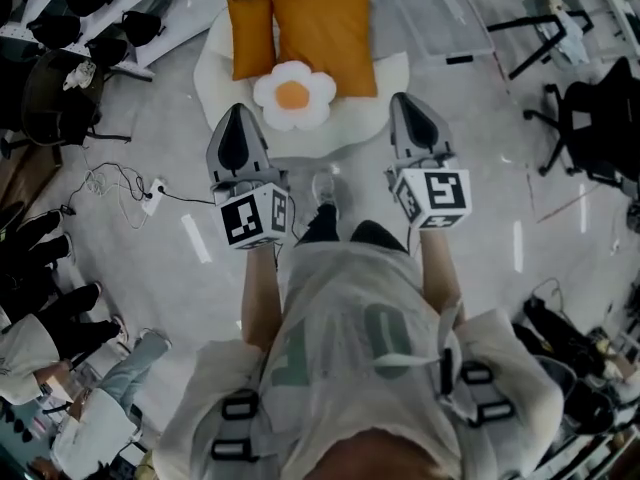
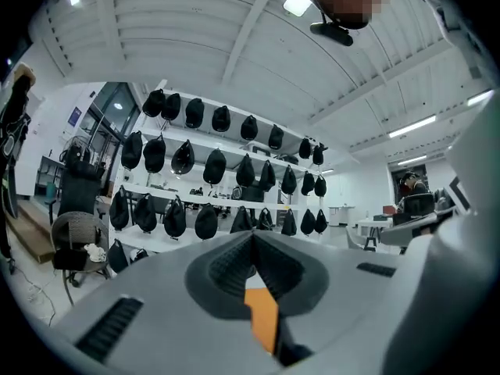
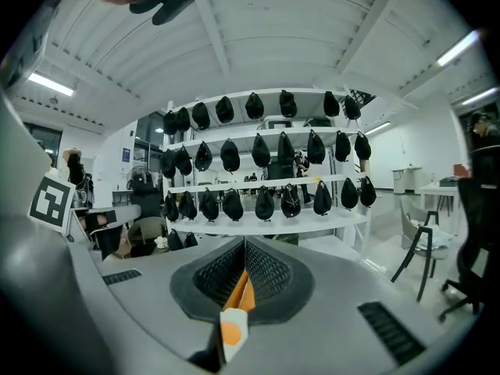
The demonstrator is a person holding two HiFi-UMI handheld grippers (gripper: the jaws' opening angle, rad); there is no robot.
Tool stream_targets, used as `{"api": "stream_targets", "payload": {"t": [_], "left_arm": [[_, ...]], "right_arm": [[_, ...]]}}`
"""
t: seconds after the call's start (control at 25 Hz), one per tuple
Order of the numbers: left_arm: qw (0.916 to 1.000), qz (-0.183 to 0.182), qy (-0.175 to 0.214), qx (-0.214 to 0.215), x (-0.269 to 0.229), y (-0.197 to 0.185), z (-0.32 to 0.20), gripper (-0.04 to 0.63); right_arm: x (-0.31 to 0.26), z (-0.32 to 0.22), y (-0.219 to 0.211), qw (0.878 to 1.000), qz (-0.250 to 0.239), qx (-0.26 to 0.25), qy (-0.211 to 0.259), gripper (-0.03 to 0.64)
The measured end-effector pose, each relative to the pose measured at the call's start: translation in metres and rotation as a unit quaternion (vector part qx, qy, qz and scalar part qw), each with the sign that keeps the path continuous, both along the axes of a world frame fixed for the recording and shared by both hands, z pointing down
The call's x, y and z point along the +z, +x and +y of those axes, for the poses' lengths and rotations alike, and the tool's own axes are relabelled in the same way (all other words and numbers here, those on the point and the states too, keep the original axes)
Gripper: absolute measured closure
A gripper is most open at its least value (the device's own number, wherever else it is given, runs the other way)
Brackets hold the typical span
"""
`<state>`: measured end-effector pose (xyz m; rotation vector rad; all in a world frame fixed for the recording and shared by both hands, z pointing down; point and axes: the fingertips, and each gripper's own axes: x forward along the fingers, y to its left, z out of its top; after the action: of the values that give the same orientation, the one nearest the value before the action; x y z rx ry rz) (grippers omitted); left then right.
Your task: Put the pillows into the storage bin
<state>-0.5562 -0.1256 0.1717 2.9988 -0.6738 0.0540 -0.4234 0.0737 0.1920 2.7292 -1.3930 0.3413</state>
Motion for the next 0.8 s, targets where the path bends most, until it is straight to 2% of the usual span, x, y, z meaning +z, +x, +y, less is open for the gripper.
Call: {"api": "stream_targets", "payload": {"t": [0.28, 0.52, 0.8], "left_arm": [[0.9996, -0.017, -0.022, -0.01, 0.015, 0.029, -0.018, 0.589], [0.9987, -0.009, -0.042, -0.026, 0.02, 0.038, -0.021, 0.589], [0.9985, -0.021, -0.03, -0.041, 0.019, 0.05, -0.034, 0.589]], "right_arm": [[0.01, -0.035, 0.03, 1.0, -0.012, -0.008, -0.001, 0.607], [0.019, -0.05, 0.043, 0.999, -0.028, -0.029, 0.004, 0.607], [0.019, -0.056, 0.064, 0.999, -0.036, -0.022, 0.008, 0.607]]}}
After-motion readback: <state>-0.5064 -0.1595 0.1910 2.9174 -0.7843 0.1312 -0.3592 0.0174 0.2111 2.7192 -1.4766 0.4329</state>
